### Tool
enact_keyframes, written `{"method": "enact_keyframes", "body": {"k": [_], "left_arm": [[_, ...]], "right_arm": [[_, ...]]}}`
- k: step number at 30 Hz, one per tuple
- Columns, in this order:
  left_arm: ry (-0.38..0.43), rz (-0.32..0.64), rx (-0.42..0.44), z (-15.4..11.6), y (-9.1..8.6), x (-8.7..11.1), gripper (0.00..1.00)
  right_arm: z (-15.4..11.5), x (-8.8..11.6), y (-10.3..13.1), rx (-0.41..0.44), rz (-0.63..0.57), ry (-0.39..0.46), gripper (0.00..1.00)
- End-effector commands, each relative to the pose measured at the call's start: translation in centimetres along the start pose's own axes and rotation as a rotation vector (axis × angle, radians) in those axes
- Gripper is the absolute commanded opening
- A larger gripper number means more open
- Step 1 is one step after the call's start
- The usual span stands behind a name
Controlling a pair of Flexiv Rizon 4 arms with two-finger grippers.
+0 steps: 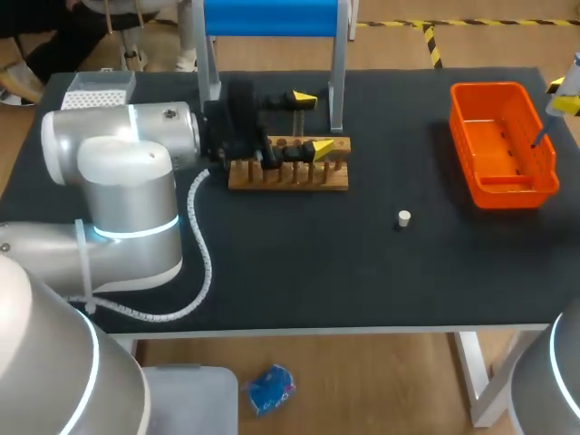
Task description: Invert the test tube, pick up the pipette, mount the tip to pipette, aspirate from beaker and dispense into the tube, eject the tip, return the pipette, and cap with the stopper.
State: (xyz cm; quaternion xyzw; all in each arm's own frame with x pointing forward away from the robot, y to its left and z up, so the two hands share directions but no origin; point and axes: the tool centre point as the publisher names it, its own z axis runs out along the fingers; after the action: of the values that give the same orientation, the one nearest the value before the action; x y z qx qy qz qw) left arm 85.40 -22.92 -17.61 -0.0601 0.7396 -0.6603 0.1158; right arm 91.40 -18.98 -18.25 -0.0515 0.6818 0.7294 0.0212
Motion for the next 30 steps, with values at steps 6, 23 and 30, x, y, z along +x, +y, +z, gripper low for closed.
{"method": "enact_keyframes", "body": {"k": [6,23,30], "left_arm": [[-0.002,0.002,0.007,0.3,-0.2,0.1,1.0],[-0.002,0.002,0.007,0.3,-0.2,0.1,1.0],[-0.002,0.002,0.007,0.3,-0.2,0.1,1.0]], "right_arm": [[0.0,0.0,0.1,0.003,0.0,0.002,0.0],[2.4,2.2,3.0,0.161,-0.054,0.007,0.0],[5.5,4.5,4.2,0.173,-0.049,0.029,0.0]]}}
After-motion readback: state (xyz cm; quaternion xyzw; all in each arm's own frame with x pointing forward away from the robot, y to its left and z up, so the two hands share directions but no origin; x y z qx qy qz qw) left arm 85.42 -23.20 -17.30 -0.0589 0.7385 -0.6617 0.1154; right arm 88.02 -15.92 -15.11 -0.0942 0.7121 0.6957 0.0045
